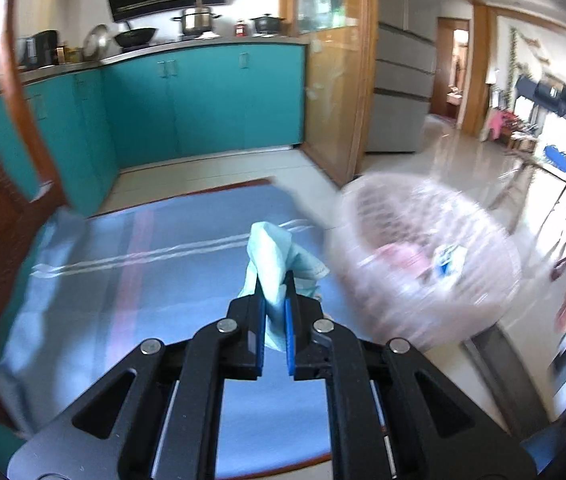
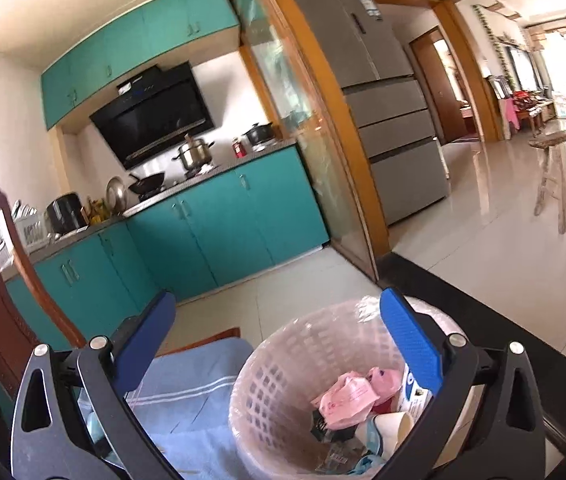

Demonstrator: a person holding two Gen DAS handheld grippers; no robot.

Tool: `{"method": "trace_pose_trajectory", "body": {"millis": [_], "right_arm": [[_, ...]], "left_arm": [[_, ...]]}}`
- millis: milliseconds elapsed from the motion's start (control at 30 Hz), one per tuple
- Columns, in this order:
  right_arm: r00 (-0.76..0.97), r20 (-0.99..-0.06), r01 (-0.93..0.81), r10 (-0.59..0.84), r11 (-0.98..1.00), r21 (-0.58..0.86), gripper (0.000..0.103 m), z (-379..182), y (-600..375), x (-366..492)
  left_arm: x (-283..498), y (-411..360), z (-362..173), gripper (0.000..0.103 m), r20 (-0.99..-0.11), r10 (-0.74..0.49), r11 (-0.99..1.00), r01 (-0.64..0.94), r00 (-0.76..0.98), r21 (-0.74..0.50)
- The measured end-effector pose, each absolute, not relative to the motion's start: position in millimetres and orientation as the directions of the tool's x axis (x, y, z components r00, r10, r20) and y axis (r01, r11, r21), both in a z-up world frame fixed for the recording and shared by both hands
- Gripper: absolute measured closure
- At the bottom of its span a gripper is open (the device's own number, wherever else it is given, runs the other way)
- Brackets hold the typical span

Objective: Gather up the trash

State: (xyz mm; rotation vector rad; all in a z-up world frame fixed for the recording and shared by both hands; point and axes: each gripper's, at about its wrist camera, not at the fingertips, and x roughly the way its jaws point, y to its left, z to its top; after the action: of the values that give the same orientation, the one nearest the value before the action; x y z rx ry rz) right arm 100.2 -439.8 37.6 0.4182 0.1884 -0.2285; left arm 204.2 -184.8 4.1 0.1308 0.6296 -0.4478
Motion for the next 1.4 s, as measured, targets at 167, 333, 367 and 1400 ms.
{"method": "trace_pose_trajectory", "body": {"millis": [167,333,367,1400], "right_arm": [[0.939,-0.190,0.343,-0.286,0.807,0.481,0.003,34.2,-475.7,80.4],[0.921,-0.161,0.382,-0.356,0.737,0.557,0.003,29.9,-499.7,63.8],[0.914,-0.152,0.391,-0.375,0.722,0.570,0.003,29.3,-502.8,59.2],[0.788,-0.609,-0.027,0.088,0.994,0.110,0.003,-25.2,-238.4,145.8]], "left_arm": [[219.6,-266.8,26.5,0.091,-0.579,-0.456,0.852,0.520,0.676,-0.064],[223.7,-317.1,35.6,0.003,-0.560,-0.463,0.832,0.554,0.687,-0.009],[225.9,-316.2,31.9,0.003,-0.574,-0.432,0.844,0.536,0.696,0.015],[194.0,-13.4,-19.5,0.003,-0.645,-0.049,0.997,0.077,0.762,0.016]]}}
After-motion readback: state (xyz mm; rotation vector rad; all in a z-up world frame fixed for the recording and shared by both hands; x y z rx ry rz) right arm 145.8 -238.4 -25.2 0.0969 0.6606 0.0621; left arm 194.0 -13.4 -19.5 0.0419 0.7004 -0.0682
